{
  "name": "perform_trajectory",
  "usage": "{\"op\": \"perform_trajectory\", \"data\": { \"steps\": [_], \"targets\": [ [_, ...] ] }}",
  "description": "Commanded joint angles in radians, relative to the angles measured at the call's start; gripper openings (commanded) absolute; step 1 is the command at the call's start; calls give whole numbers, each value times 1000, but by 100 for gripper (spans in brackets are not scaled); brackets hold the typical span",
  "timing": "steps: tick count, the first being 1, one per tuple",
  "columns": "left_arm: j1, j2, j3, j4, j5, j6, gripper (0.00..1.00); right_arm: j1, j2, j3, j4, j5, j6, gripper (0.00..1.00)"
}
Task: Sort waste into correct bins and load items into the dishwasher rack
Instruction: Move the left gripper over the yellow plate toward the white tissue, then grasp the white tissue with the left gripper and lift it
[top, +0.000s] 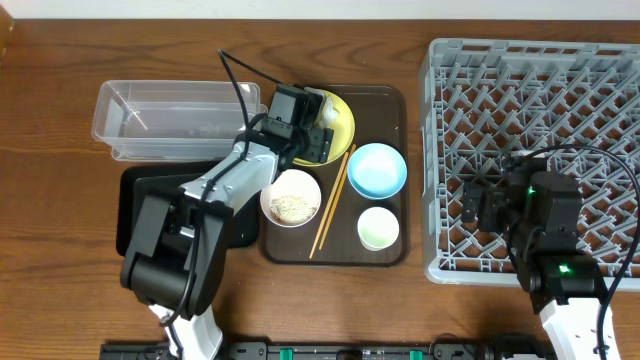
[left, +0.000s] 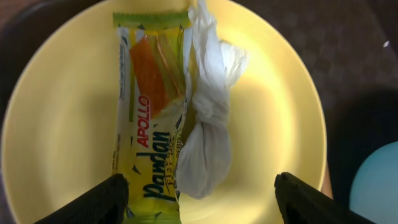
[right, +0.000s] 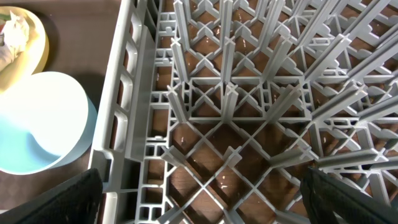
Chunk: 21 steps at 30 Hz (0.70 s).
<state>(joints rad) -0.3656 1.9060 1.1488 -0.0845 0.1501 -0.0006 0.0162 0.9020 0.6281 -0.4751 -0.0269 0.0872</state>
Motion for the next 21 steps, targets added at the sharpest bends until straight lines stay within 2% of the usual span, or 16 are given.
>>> {"op": "perform_trajectory", "data": {
  "steps": [1, 3, 6, 11, 21],
  "targets": [
    [-1, 32, 19, 8, -12, 7, 75, -11, -5, 24, -1, -4, 2, 99],
    [-1, 44, 19, 9, -12, 7, 73, -11, -5, 24, -2, -4, 2, 99],
    [-1, 51, 19, 14, -9, 4, 65, -11, -5, 24, -8, -4, 2, 99],
    [-1, 51, 19, 19, -8, 3, 47, -11, -5, 24, -11, -4, 2, 99],
    [-25, 56, 19, 27, -6, 4, 46, -11, -5, 24, -11, -4, 2, 99]
  ]
}}
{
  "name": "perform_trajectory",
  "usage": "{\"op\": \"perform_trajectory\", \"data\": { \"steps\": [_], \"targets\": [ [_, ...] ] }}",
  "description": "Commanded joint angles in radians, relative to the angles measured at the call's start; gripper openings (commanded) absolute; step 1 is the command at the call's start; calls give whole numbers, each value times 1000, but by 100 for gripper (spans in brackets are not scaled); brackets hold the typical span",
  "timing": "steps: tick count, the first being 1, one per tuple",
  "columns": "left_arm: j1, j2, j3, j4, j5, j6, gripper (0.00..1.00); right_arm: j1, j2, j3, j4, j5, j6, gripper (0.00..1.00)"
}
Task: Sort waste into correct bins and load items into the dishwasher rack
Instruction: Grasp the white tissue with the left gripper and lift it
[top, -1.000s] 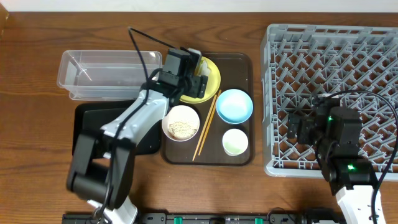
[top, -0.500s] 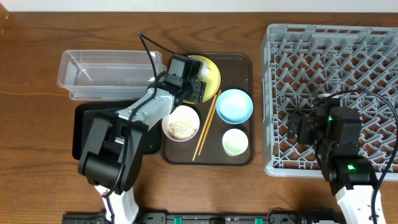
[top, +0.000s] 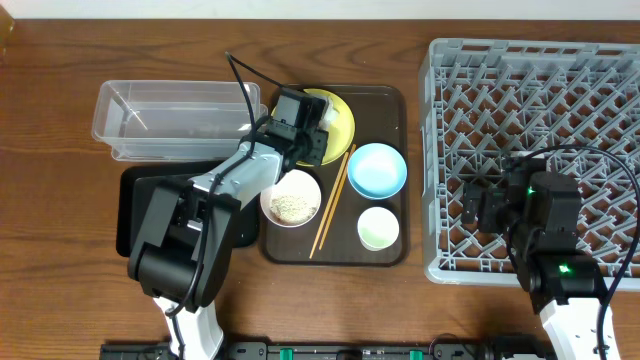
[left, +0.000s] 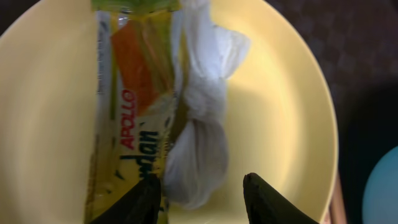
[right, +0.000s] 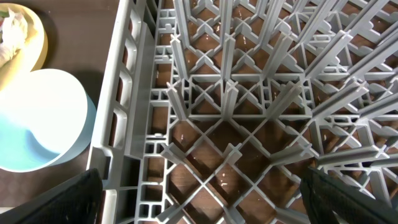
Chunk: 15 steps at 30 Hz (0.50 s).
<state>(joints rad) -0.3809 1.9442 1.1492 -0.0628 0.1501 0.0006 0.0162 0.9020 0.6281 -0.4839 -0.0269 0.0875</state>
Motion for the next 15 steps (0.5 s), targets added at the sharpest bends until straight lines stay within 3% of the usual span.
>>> {"op": "perform_trajectory", "data": {
  "steps": [1, 15],
  "targets": [
    [-10, 19, 19, 6, -6, 3, 46, -11, -5, 24, -3, -4, 2, 99],
    [-10, 45, 14, -7, -13, 3, 39, -11, -5, 24, -3, -4, 2, 99]
  ]
}}
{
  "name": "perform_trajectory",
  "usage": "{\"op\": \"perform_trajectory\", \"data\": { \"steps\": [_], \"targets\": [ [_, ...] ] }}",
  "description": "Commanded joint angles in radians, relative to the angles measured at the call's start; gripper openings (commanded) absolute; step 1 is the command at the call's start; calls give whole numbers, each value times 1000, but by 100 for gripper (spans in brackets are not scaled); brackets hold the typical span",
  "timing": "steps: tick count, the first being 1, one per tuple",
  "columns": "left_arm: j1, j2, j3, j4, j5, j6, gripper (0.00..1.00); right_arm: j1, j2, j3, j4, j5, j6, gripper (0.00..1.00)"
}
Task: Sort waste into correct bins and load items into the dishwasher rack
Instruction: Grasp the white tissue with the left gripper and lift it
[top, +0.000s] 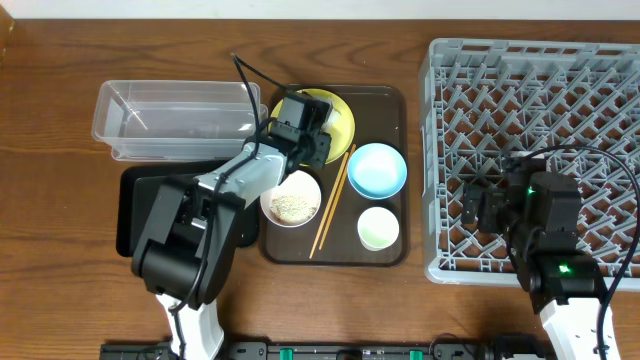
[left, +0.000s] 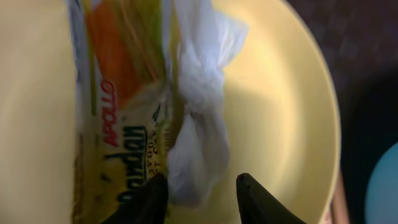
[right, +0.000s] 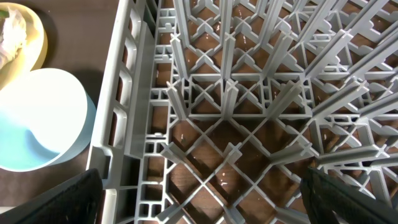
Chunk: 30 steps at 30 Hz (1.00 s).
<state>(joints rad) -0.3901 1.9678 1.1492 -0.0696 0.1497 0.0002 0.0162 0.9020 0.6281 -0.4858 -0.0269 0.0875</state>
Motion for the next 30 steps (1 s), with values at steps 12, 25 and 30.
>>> {"op": "perform_trajectory", "data": {
  "steps": [12, 25, 30],
  "targets": [
    [0, 16, 14, 20, -13, 3, 37, -11, -5, 23, -4, -4, 2, 99],
    [0, 14, 14, 21, 0, -3, 13, -11, -5, 24, -5, -4, 2, 99],
    [0, -14, 14, 0, -1, -5, 7, -11, -5, 24, -5, -4, 2, 99]
  ]
}}
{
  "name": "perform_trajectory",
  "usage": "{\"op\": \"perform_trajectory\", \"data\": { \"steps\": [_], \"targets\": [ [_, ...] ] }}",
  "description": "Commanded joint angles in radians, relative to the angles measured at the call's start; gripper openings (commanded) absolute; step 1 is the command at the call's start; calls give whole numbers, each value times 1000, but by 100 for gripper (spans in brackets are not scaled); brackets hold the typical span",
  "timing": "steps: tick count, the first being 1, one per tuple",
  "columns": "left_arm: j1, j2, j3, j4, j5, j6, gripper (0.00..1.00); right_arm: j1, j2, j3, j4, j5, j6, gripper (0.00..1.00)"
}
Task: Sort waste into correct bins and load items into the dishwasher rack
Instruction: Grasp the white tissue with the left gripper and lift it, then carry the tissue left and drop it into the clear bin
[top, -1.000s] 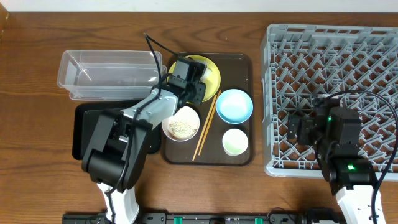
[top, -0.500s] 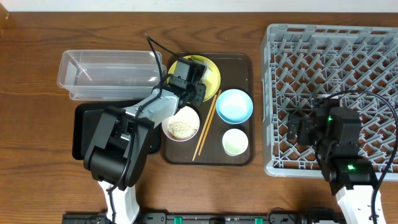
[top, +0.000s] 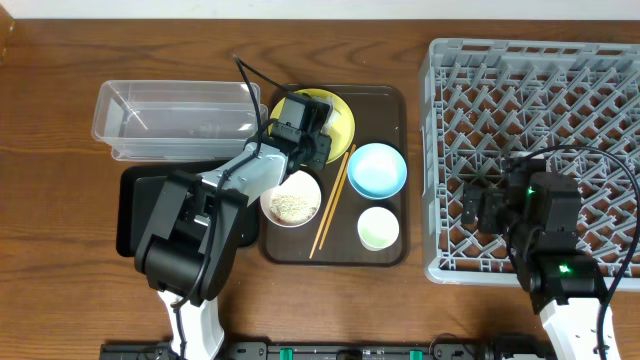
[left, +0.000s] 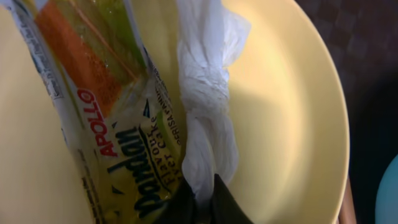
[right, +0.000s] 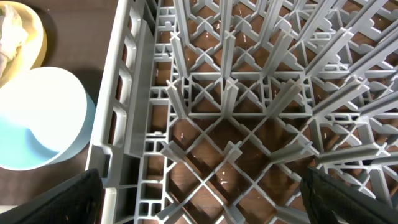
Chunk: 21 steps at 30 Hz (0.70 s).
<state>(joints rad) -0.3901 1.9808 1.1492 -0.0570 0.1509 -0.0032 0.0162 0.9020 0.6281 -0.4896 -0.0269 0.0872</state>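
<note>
A yellow plate (left: 298, 124) on the brown tray (top: 385, 100) carries a knotted white tissue (left: 205, 93) and a yellow "Apollo Pandan" cake wrapper (left: 106, 124). My left gripper (left: 202, 198) is down on the plate (top: 343, 112), shut on the tissue's lower end; the wrapper lies against its left finger. My right gripper (right: 199, 199) hangs open and empty over the grey dishwasher rack (right: 130, 118), near the rack's left wall (top: 435, 160). The tray also holds a blue bowl (top: 377, 169), a white bowl of rice (top: 291, 197), a small pale green cup (top: 379, 228) and chopsticks (top: 330, 205).
A clear plastic bin (top: 170, 120) stands left of the tray, with a black bin (top: 140, 200) in front of it, partly under my left arm. The blue bowl (right: 37, 118) lies just outside the rack's left wall.
My left fingers stood a little apart around the tissue's lower end; now they are pinched together on it. The wrapper beside it lies more slanted. The right arm has not moved.
My left gripper was wide open above the plate with wrapper and tissue between its fingers. Then the fingers stood much closer together around the tissue's end, then closer still, and now they are shut on it. My right gripper stayed open over the rack.
</note>
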Motion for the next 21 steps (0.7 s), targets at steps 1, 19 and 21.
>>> {"op": "perform_trajectory", "data": {
  "steps": [1, 19, 21],
  "targets": [
    [0, -38, 14, -22, -2, -2, 6, -11, -5, 24, -1, -4, 2, 99],
    [55, -388, 14, -213, -14, -28, 6, -11, -5, 24, -1, -4, 2, 99],
    [100, -429, 14, -215, -14, -59, 6, -11, -5, 24, -1, -4, 2, 99]
  ]
}}
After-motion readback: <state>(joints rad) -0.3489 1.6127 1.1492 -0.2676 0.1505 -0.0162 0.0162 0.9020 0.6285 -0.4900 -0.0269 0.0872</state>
